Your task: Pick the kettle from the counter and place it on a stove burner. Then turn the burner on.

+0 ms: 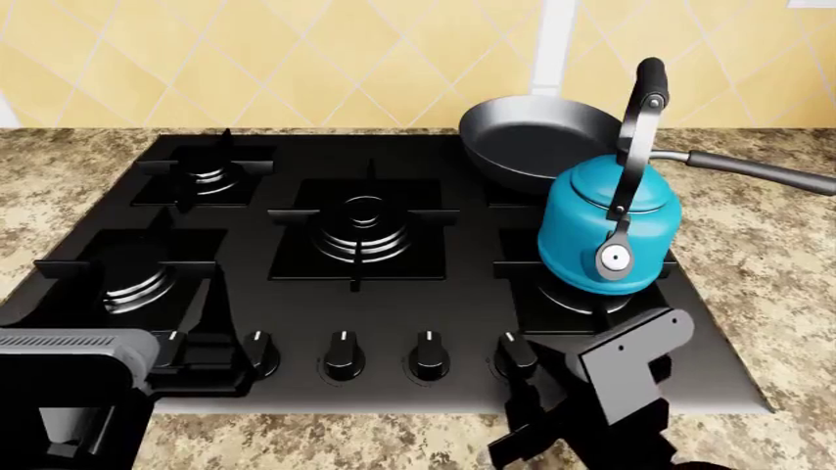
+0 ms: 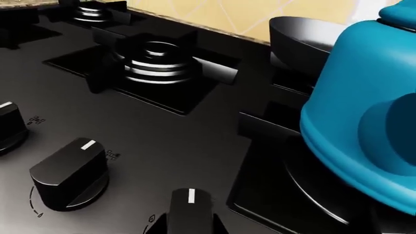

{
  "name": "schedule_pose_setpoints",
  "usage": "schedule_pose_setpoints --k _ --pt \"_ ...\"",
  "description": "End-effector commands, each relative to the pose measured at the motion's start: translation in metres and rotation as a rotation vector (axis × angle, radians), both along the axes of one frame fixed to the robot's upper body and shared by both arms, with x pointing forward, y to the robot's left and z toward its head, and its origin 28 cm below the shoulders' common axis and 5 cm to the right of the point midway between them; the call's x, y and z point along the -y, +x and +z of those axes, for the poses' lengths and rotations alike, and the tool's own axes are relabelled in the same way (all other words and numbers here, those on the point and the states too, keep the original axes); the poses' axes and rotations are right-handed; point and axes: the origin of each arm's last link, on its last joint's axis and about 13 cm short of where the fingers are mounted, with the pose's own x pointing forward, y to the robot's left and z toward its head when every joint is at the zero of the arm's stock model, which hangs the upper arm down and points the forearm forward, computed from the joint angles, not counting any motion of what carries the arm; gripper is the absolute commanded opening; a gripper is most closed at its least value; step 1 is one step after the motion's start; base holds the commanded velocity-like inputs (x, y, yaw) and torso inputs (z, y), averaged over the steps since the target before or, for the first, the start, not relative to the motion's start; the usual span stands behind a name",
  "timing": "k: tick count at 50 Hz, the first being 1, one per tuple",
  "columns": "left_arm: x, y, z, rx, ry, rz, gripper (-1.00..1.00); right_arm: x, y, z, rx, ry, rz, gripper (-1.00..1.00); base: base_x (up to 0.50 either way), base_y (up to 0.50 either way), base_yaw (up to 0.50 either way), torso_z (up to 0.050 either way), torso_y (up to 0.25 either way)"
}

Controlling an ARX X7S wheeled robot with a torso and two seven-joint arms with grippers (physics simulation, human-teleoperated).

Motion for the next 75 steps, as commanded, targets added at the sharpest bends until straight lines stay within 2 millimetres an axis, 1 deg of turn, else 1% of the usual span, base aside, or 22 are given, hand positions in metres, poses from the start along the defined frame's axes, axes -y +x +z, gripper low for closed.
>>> schedule_pose_setpoints --k 1,10,21,35,41,51,56,59,60,64,65,68,70,71,75 --pt "0.000 0.000 -0.001 -0.002 -0.003 0.002 1.00 0.026 0.019 0.001 0.114 -0.172 -0.048 -1.00 0.00 0.00 0.00 0.000 0.000" --pt "0.000 0.001 -0.002 -0.005 -0.004 0.002 1.00 0.033 0.017 -0.005 0.112 -0.190 -0.016 -1.00 0.00 0.00 0.00 0.000 0.000" --pt "0.000 0.001 -0.002 -0.004 -0.007 0.005 1.00 0.036 0.020 -0.006 0.146 -0.226 0.037 -1.00 0.00 0.00 0.00 0.000 0.000" --pt "-0.001 0.001 -0.003 -0.006 -0.010 0.009 1.00 0.044 0.032 -0.009 0.136 -0.305 0.113 -1.00 0.00 0.00 0.00 0.000 0.000" --pt "-0.001 0.001 -0.003 -0.007 -0.012 0.010 1.00 0.049 0.035 -0.013 0.110 -0.318 0.108 -1.00 0.01 0.00 0.00 0.000 0.000" --pt "0.000 0.002 -0.001 -0.005 -0.012 0.006 1.00 0.055 0.032 -0.020 0.089 -0.319 0.095 -1.00 0.00 0.00 0.00 0.000 0.000" --pt "0.000 0.002 -0.001 -0.003 -0.013 0.007 1.00 0.056 0.030 -0.019 0.098 -0.319 0.093 -1.00 0.00 0.00 0.00 0.000 0.000" --pt "-0.001 0.001 -0.001 -0.003 -0.014 0.007 1.00 0.057 0.031 -0.012 0.142 -0.299 0.037 -1.00 0.00 0.00 0.00 0.000 0.000" --pt "-0.001 0.001 -0.002 -0.004 -0.014 0.008 1.00 0.057 0.030 -0.009 0.160 -0.299 0.023 1.00 0.00 0.00 0.00 0.000 0.000" --pt "-0.001 0.001 -0.001 -0.003 -0.013 0.009 1.00 0.058 0.026 0.003 0.211 -0.255 -0.024 1.00 0.00 0.00 0.00 0.000 0.000" --pt "-0.001 0.001 -0.001 -0.003 -0.013 0.009 1.00 0.057 0.022 0.010 0.234 -0.234 -0.031 1.00 0.00 0.00 -0.01 0.000 0.000" --pt "0.000 0.001 0.000 -0.001 -0.013 0.008 1.00 0.056 0.014 0.021 0.273 -0.225 -0.039 1.00 0.00 0.00 0.00 0.000 0.000" --pt "0.000 0.001 -0.001 -0.001 -0.013 0.007 1.00 0.056 0.010 0.028 0.293 -0.210 -0.075 1.00 0.00 0.00 0.00 0.000 0.000" --pt "0.000 0.001 -0.001 -0.001 -0.013 0.006 1.00 0.054 0.004 0.034 0.313 -0.209 -0.057 1.00 0.00 0.00 0.00 0.000 0.000" --pt "0.000 0.001 -0.001 0.000 -0.014 0.007 1.00 0.053 -0.004 0.045 0.351 -0.204 -0.086 1.00 0.00 0.00 0.00 0.000 0.000"
